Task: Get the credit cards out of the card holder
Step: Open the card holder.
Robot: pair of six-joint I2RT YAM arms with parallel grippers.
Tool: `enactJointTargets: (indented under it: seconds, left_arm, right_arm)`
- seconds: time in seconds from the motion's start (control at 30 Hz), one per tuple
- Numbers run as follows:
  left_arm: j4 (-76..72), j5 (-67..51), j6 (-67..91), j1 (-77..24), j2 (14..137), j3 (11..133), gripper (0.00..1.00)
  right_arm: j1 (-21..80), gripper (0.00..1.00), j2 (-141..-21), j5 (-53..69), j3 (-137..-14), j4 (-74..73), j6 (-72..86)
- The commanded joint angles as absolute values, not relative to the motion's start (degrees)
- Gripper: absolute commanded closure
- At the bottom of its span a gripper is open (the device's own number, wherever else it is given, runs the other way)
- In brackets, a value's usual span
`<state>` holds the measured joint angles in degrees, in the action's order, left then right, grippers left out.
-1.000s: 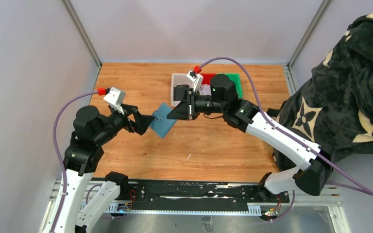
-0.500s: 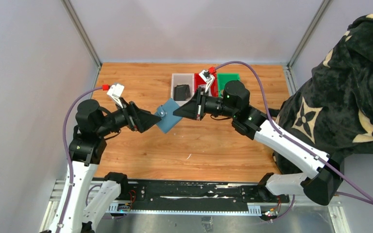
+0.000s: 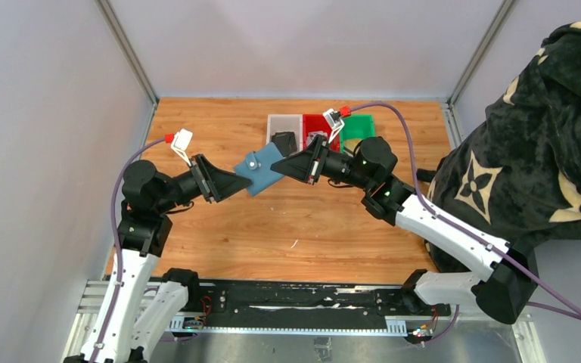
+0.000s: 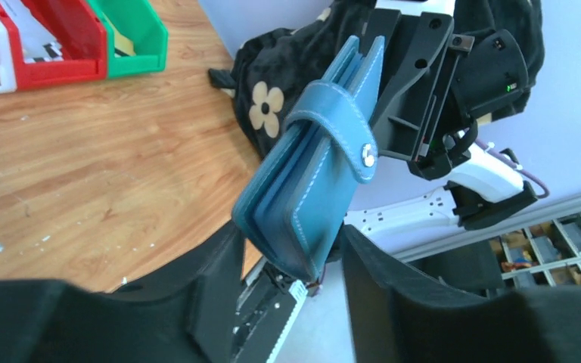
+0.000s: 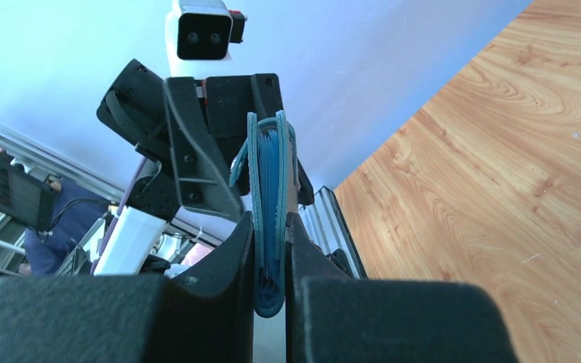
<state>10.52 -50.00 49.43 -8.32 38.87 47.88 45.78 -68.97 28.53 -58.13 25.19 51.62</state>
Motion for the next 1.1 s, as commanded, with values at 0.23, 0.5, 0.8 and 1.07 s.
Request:
enactJointTargets:
  seconds: [0.23, 0.5, 0.8, 1.07]
  left_arm:
    - [5.9, -51.5, 53.0, -7.9, 40.5, 48.4, 0.92]
    - [24.5, -55.7, 31.7, -7.9, 45.5, 55.9, 1.00]
    - [38.5, -63.0, 16.1, -7.9, 48.7, 60.9, 1.00]
    - [43.1, -65.8, 12.3, -7.9, 50.6, 62.1, 1.00]
  right_arm:
    - [49.9, 0.94, -69.6, 25.3, -57.3, 29.3, 47.7]
    - [48.5, 0.55, -69.9, 30.9, -68.5, 4.2, 21.8]
    - [48.6, 0.48, -73.3, 38.8, -75.7, -5.6, 5.3]
    - [50.4, 0.51, -75.8, 41.8, -77.4, -1.4, 3.3]
